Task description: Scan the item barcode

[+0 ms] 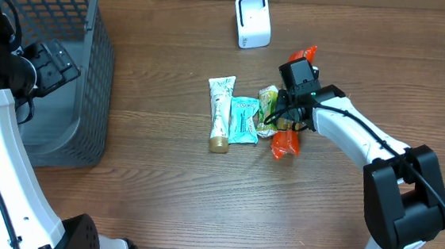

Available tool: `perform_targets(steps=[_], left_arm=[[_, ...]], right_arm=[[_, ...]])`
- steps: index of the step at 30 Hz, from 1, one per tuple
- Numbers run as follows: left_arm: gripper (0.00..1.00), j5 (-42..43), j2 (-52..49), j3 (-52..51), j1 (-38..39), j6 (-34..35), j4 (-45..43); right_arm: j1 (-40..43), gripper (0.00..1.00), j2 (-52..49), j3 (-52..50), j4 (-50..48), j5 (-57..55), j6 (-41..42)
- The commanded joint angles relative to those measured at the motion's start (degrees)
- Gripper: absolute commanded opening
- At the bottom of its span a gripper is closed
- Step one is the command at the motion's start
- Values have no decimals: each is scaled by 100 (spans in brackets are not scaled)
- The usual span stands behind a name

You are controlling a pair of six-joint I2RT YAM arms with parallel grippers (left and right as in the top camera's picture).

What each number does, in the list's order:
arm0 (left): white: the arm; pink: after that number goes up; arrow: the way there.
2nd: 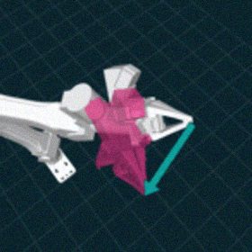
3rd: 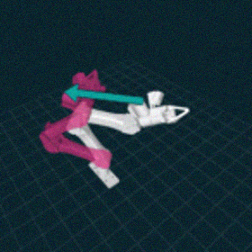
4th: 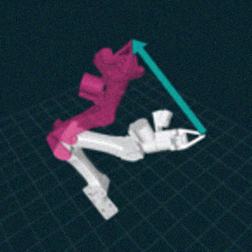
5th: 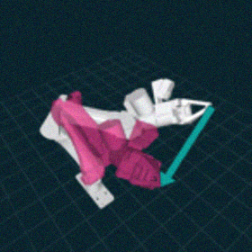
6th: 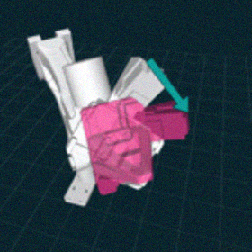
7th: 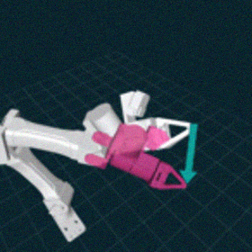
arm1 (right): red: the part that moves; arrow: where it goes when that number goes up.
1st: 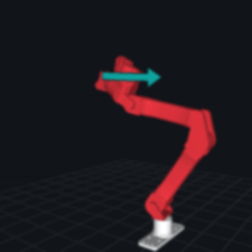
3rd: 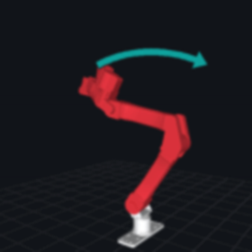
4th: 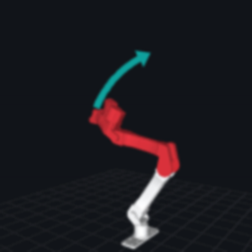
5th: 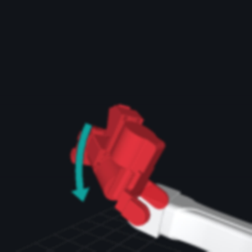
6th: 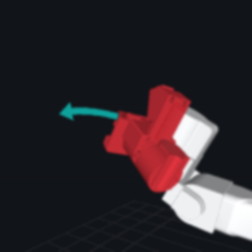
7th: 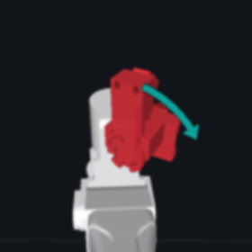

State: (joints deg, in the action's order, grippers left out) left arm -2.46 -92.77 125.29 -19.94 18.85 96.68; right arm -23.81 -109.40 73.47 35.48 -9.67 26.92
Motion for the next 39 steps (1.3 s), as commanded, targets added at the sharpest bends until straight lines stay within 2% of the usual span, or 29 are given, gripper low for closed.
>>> perform_targets(steps=[1, 7, 12, 18, 25, 27, 29, 33, 39], left_arm=[[100, -72, -24, 37, 7, -109, 11], [100, -70, -24, 37, 7, -109, 11], [100, -70, -24, 37, 7, -109, 9], [100, -70, -24, 37, 11, -109, 11], [100, -72, -24, 37, 11, -109, 11], [100, -72, -24, 37, 9, -109, 11], [100, -72, -24, 37, 11, -109, 11], [100, -72, -24, 37, 11, -109, 9], [100, -72, -24, 37, 9, -109, 11]], right_arm=[[129, 4, 90, 192, 402, -442, 352], [470, 4, 627, 872, 1504, -2262, 219], [636, 4, 660, 922, 1749, -3082, 223], [649, 4, 494, 444, 1226, -3082, 446], [280, 4, -501, 79, 857, -2774, 492], [280, 3, -577, 81, 977, -2796, 931], [411, 3, -505, 168, 1215, -2647, 1449], [942, 4, -229, 660, 1609, -1821, 1495], [1967, 15, 160, 1672, 2428, -527, 682]])
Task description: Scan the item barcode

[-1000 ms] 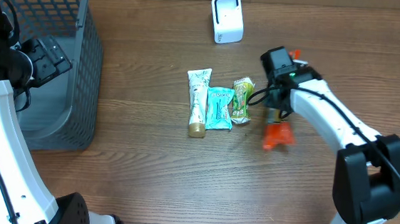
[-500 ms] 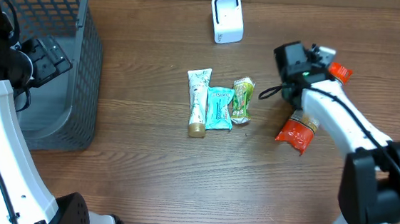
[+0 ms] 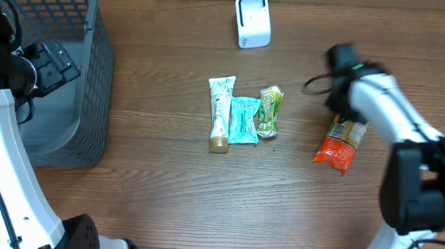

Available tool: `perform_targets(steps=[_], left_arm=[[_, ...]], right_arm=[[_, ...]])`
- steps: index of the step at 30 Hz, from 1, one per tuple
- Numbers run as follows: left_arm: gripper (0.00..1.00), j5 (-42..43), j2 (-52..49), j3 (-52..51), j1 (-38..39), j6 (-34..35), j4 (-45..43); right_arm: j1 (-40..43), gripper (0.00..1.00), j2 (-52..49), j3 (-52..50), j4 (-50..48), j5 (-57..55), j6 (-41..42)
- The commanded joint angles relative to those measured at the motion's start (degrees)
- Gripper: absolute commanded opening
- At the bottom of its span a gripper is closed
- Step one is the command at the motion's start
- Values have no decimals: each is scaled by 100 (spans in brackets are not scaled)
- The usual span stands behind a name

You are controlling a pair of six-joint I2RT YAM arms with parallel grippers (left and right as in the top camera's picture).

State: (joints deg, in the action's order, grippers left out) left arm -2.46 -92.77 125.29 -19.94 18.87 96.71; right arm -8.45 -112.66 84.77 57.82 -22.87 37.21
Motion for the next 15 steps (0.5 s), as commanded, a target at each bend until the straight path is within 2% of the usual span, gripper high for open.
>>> perform_targets(steps=[1, 2, 3, 4, 5, 6, 10, 15], left_arm=[[100, -72, -24, 37, 9, -111, 9], [99, -72, -24, 37, 9, -111, 9], [100, -70, -24, 37, 11, -111, 7], [100, -72, -24, 37, 11, -111, 9], [100, -70, -24, 37, 11, -111, 9], [100, -72, -24, 37, 11, -111, 9], [100, -72, -24, 37, 11, -111, 9], [100, -70, -24, 37, 11, -111, 9]], right_arm=[[599, 26, 511, 693, 334, 973, -557], [741, 54, 525, 800, 431, 1182, -802], [894, 70, 525, 866, 485, 1517, -1172], [1062, 84, 525, 866, 544, 1996, -1628], [1178, 94, 514, 841, 599, 2293, -1849], [1263, 99, 501, 796, 612, 2485, -2013], [1620, 100, 485, 422, 273, 2868, -2247], [2391, 100, 232, -457, -848, 4793, -2251]])
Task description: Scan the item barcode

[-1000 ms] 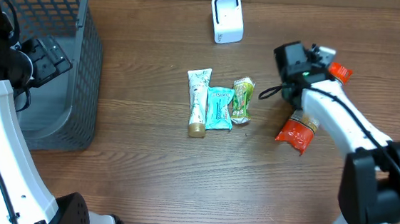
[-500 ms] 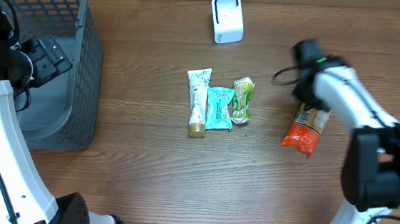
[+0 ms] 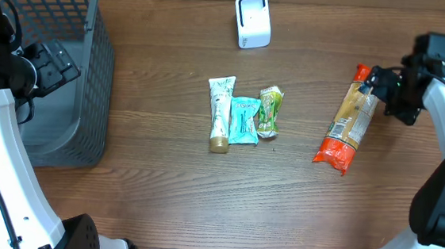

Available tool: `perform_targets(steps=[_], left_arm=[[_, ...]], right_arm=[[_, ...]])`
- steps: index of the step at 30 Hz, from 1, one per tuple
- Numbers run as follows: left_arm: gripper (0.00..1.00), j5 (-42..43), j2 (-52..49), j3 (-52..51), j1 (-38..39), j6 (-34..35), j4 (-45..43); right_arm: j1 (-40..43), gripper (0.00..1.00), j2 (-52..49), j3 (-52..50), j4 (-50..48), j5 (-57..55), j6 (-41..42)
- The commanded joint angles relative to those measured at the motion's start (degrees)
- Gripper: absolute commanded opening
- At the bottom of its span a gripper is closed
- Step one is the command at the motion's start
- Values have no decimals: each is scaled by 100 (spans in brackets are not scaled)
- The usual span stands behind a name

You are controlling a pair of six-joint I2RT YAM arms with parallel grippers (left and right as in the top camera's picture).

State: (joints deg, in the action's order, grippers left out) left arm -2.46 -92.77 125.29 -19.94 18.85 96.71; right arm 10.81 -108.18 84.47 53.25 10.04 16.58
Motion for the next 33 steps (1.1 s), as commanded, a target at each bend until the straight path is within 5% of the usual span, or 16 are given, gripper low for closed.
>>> perform_targets(steps=[1, 14, 16, 21, 28, 33], left_arm=[[100, -72, -24, 37, 11, -109, 9], [100, -70, -24, 37, 11, -109, 7], [100, -72, -24, 37, 11, -109, 9], [100, -70, -24, 37, 11, -109, 9], [100, -72, -24, 37, 9, -109, 9], [100, -70, -24, 37, 11, -109, 9]], right_arm=[[581, 100, -282, -522, -529, 1729, -188], [872, 88, -1152, -1244, -1729, 3051, -483], [848, 75, -1287, -1248, -1814, 2804, -358], [756, 4, -1722, -1250, -2013, 1882, -11], [813, 4, -1440, -984, -1945, 1808, -11], [680, 4, -435, -684, -1373, 315, 101]])
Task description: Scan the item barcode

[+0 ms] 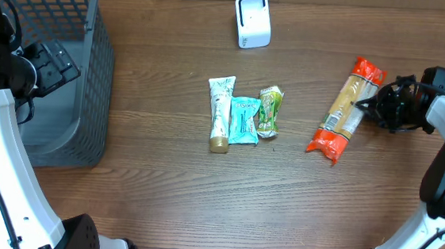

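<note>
A long packet [343,112] with orange ends and a tan middle lies slanted on the table's right side. My right gripper [365,105] reaches in from the right, and its fingertips pinch the packet's right edge at mid-length. The white barcode scanner [252,21] stands at the back centre, well apart from the packet. My left gripper [54,65] hangs over the basket's right wall at the far left; its fingers are too dark to read.
A grey mesh basket [89,98] fills the left side. Three small items lie side by side mid-table: a white tube [220,112], a teal sachet [243,120] and a green packet [269,111].
My right gripper went from the packet's upper end to its right edge at mid-length. The packet has turned a little: its lower end is further left and up, its top slightly right.
My right gripper was first at the orange packet right beside the green packet in the middle row. Then the packet was over on the right under my arm, then lying slanted with the gripper at its top end. Now the gripper grips its side. The left arm never moved.
</note>
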Available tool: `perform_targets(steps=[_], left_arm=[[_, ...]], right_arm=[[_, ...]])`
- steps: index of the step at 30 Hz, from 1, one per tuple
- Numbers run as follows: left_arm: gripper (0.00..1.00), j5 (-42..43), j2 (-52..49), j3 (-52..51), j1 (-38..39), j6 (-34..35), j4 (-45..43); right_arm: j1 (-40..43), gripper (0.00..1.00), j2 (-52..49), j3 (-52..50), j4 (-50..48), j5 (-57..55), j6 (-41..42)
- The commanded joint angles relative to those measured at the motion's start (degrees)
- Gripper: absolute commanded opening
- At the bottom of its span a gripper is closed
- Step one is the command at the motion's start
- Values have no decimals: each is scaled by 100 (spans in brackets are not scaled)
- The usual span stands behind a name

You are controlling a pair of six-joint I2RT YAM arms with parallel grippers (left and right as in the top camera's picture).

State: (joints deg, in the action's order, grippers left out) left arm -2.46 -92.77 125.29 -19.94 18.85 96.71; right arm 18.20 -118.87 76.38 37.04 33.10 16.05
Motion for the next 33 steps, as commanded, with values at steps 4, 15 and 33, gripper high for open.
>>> perform_targets(steps=[4, 15, 33], left_arm=[[100, -70, -24, 37, 9, -109, 9], [100, -70, -24, 37, 11, -109, 9], [100, -72, -24, 37, 11, -109, 9]], right_arm=[[-695, 4, 1519, 131, 485, -4100, 494], [-3316, 4, 938, -20, 723, -6791, 1145], [-4566, 20, -232, 1582, 1996, -5379, 1775]])
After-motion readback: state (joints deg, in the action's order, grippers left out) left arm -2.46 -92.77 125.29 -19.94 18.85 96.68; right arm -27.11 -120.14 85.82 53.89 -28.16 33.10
